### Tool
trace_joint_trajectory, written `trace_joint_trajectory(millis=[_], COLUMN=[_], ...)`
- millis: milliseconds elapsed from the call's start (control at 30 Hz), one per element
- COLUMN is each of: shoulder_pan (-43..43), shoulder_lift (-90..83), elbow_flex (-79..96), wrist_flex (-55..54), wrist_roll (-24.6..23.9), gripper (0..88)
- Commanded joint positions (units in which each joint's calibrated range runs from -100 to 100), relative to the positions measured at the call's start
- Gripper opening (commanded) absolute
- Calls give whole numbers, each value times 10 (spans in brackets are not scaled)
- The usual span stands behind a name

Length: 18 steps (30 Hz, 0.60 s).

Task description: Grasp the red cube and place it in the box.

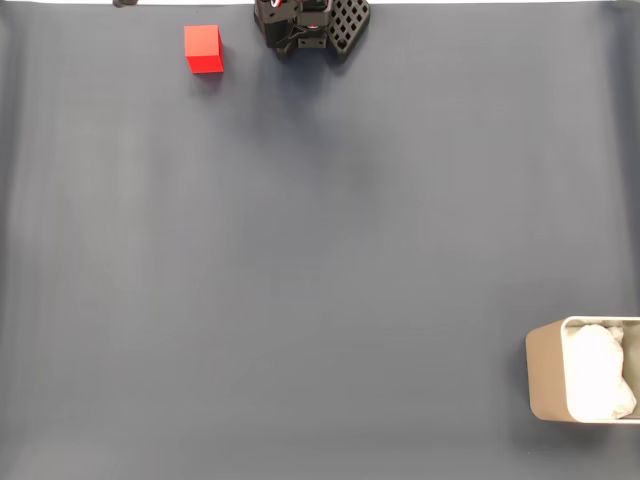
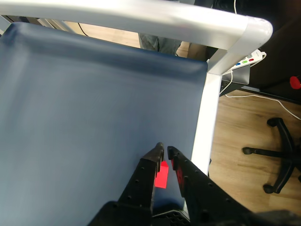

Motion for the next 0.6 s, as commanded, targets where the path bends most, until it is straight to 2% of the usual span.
trace_joint_trajectory(millis=[0, 567], shoulder_pan=[6, 27], shoulder_lift=[-25, -81], elbow_flex=[12, 87], wrist_flex=[-3, 21], wrist_roll=[-6, -3], gripper=[0, 12])
